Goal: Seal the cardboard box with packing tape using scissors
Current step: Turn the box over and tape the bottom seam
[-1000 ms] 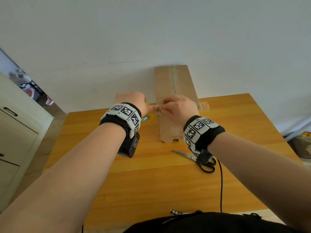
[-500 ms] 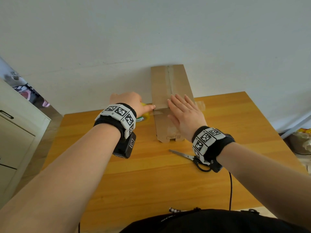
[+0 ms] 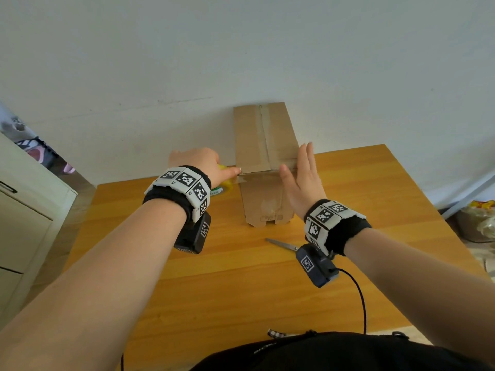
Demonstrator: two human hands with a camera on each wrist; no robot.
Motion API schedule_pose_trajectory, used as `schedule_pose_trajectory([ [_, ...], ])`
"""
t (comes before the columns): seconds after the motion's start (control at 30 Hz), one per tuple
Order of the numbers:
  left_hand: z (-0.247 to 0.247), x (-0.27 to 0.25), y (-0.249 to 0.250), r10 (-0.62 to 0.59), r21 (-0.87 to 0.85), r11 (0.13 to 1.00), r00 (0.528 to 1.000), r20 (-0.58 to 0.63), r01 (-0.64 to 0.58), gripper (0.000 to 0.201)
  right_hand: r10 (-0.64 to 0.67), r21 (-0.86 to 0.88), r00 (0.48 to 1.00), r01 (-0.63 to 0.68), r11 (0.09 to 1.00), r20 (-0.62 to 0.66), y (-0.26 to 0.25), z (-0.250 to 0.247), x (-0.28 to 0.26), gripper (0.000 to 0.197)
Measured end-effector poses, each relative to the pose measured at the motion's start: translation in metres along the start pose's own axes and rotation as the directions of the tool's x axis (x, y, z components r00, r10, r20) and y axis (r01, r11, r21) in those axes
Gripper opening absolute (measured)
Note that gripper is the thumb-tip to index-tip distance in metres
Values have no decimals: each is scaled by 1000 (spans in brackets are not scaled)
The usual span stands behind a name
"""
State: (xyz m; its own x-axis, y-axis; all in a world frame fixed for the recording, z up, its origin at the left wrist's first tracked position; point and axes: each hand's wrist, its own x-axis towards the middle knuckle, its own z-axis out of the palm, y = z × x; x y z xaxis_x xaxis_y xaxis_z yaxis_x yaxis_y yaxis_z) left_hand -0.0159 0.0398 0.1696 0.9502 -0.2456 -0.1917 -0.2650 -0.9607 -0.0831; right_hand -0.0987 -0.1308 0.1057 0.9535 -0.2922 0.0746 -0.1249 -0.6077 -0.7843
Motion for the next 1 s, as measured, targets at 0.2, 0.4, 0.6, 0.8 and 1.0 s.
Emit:
schedule_pose_trajectory([
  [0.2,5,8,-4,1,-47,999,1000,-2,-1,53,140,251,988,-151,956,61,11,-6,-1,76],
  [0.4,3,3,-4,24,-26,999,1000,0,-24,53,-43,35,964,54,998,-264,22,-23,1,35],
  [0.6,1,-1,-2,14,14,1000,1000,-6,-14,52,-41,19,970,47,999,-238,21,-25,10,36],
  [0.8,7,8,-5,10,-36,999,1000,-2,-10,53,-118,26,981,123,992,-151,21,-35,21,27],
  [1.0,7,9,-6,8,6,1000,1000,-17,-8,56,-178,-29,980,176,984,-85,22,-39,24,31],
])
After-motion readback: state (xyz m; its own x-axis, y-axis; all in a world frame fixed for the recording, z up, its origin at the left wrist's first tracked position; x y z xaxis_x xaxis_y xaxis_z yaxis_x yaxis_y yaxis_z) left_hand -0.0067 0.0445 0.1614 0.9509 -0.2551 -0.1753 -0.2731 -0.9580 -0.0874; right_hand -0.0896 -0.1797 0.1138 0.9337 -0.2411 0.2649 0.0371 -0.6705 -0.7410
